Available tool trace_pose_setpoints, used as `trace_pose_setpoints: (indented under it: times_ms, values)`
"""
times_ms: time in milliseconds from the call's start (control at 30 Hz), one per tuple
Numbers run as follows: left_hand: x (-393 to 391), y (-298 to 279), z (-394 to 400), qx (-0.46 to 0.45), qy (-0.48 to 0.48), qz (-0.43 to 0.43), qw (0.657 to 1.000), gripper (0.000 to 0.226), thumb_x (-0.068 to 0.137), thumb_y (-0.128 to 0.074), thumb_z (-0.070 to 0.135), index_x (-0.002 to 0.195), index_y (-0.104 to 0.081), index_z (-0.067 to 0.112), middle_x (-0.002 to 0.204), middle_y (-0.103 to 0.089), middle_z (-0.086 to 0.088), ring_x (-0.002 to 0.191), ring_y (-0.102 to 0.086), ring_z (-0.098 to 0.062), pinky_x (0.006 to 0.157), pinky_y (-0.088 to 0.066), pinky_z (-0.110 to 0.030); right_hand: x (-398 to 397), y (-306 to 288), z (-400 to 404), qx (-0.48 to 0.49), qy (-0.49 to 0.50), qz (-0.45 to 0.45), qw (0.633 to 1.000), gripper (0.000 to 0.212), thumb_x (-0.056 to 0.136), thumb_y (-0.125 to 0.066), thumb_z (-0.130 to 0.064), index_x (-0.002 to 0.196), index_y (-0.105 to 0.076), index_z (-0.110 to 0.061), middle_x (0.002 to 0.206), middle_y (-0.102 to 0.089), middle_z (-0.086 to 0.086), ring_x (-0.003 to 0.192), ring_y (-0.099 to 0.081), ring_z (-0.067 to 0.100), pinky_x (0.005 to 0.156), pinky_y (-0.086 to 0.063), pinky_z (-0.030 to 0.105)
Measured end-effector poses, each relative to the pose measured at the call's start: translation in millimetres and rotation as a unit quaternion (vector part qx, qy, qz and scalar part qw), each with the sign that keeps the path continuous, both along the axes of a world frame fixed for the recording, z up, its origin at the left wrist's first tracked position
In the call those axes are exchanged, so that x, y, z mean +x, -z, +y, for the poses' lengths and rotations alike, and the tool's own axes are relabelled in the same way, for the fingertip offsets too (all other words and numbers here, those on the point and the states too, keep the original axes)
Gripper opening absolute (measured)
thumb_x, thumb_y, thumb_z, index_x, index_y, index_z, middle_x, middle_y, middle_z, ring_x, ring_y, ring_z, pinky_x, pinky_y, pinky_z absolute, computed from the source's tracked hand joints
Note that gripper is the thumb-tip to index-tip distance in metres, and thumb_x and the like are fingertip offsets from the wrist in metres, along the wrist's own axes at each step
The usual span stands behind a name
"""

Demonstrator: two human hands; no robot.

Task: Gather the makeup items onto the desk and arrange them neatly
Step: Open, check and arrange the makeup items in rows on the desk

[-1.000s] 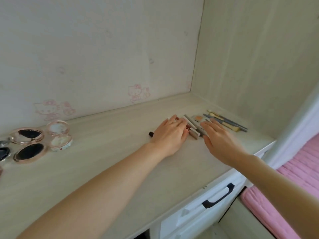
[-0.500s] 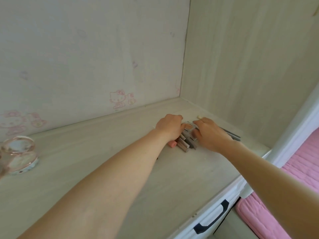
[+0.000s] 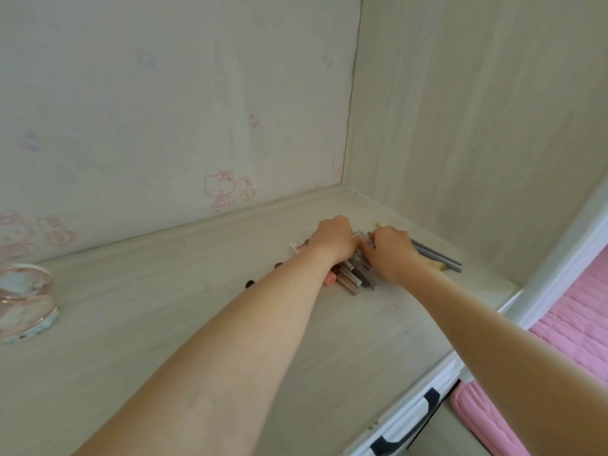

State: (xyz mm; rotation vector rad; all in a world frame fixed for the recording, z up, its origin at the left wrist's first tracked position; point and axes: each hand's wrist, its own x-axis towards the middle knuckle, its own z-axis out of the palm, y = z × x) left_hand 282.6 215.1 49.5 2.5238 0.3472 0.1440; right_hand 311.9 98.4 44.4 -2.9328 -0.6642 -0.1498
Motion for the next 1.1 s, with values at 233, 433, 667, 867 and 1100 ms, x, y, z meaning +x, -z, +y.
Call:
trace_pose_setpoints:
  times_ms: [233,433,667,867,1100]
  values:
    - [-6,5,-8,-0.067,-0.003,-0.137,0.988,0.016,0.088,-0.065,0.024,0.100,-0.062,0.014,0.100,-0.065,-0.009,0.092,-0.061,-0.024,0.083,-0.052,-0.040,-8,-2,6,-0.038,0.028,-0.027,0.999,0.025,0.100,-0.038,-0.019,0.107,-0.060,-0.009,0.108,-0.063,0.009,0.101,-0.059,0.026,0.090,-0.047,0.036]
    - [-15,-10,-17,-0.113,-0.018,-0.232,0.966,0.009,0.086,-0.067,0.019,0.094,-0.066,0.015,0.089,-0.068,-0.004,0.085,-0.064,-0.019,0.079,-0.054,-0.038,-17,-4,1,0.216,0.052,0.044,0.974,0.033,0.094,-0.054,-0.024,0.121,-0.048,-0.008,0.116,-0.058,0.012,0.101,-0.059,0.032,0.092,-0.048,0.046]
    - [-50,-32,-2,-0.249,-0.050,-0.256,0.933,0.018,0.078,-0.076,0.021,0.094,-0.068,0.017,0.087,-0.070,0.002,0.080,-0.066,-0.009,0.069,-0.048,-0.013,-52,-21,4,0.387,0.011,0.042,0.921,0.045,0.089,-0.065,-0.031,0.127,-0.050,-0.014,0.118,-0.058,-0.001,0.110,-0.054,0.017,0.085,-0.041,0.026]
    - [-108,-46,22,-0.374,-0.033,-0.255,0.891,0.018,0.078,-0.078,0.025,0.093,-0.074,0.016,0.087,-0.074,-0.001,0.087,-0.071,-0.015,0.082,-0.056,-0.029,-106,-38,19,0.446,-0.024,0.064,0.893,0.043,0.086,-0.065,-0.042,0.121,-0.055,-0.021,0.109,-0.059,-0.009,0.096,-0.055,0.004,0.066,-0.038,0.010]
    - [-197,-63,50,-0.462,0.000,-0.251,0.850,0.025,0.085,-0.070,0.028,0.100,-0.074,0.008,0.100,-0.074,-0.009,0.099,-0.069,-0.022,0.089,-0.054,-0.032,-173,-54,43,0.477,-0.090,0.100,0.868,0.031,0.084,-0.066,-0.041,0.113,-0.060,-0.030,0.104,-0.065,-0.016,0.101,-0.057,0.001,0.084,-0.047,0.022]
